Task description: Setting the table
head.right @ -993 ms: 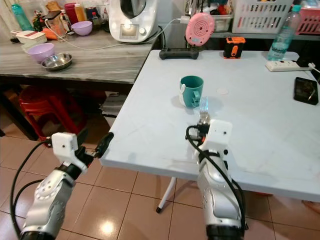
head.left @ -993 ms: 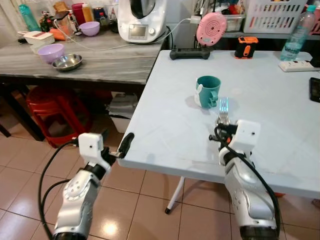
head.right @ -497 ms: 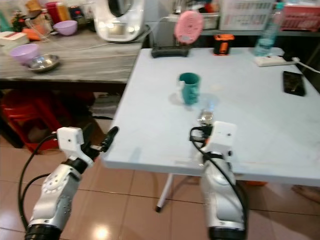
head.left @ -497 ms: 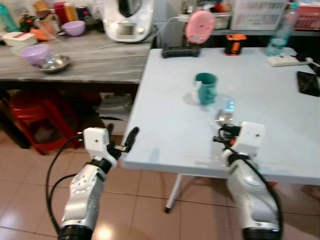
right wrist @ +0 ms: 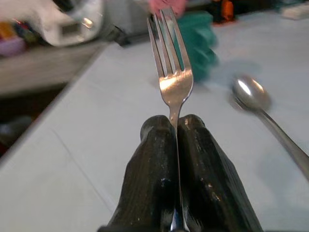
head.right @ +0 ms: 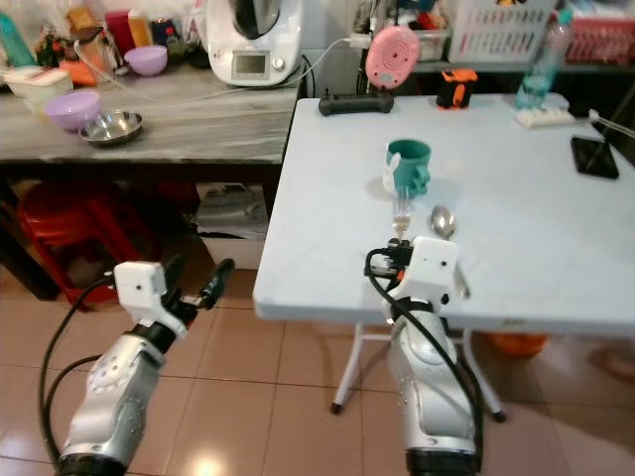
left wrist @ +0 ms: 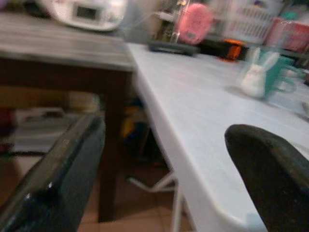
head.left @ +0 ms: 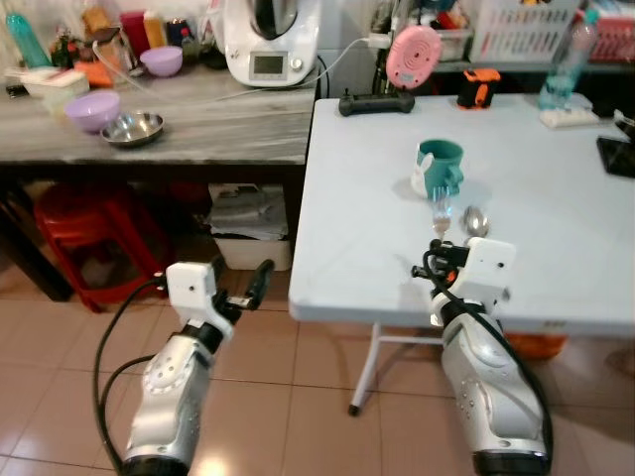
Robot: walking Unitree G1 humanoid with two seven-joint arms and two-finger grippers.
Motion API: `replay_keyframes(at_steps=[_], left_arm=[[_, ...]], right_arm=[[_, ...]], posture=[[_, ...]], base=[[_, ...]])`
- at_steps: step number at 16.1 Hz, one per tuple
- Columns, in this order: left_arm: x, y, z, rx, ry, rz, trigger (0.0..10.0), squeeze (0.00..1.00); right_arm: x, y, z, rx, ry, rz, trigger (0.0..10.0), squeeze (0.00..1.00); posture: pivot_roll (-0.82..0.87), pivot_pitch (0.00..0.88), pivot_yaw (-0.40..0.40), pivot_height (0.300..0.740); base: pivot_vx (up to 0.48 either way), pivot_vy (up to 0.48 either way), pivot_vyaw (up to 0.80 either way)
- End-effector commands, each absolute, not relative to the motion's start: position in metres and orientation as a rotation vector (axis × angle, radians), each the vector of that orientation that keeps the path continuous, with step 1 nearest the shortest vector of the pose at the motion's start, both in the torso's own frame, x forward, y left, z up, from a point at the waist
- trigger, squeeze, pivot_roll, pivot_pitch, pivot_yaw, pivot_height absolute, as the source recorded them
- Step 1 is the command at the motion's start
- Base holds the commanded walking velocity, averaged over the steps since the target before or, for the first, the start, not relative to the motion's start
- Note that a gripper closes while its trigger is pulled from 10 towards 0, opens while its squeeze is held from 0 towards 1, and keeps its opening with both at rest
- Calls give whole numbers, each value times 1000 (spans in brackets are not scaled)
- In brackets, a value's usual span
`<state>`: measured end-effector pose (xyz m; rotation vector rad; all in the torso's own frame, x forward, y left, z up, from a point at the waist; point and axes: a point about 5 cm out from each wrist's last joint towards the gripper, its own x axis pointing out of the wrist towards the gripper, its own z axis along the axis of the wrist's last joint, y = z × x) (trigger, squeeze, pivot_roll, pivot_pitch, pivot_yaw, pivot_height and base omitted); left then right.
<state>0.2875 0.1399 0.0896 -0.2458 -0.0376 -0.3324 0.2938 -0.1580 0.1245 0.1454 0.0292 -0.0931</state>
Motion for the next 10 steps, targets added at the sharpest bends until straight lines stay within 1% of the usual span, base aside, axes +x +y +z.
replay_keyframes(at_steps=[1,10], left_arm=[[288,149,91,-222,-41,-307,10000,0],[292,155,94,-206,-58,-269,10000,0]], right_arm=[[294,-154,126,163,19,-79,10000,0],[295,-154,126,164,9,-76,10000,0]], posture=[[-112,0,80,740],[-101,0,74,740]], base=[[0,420,0],[0,438,0]])
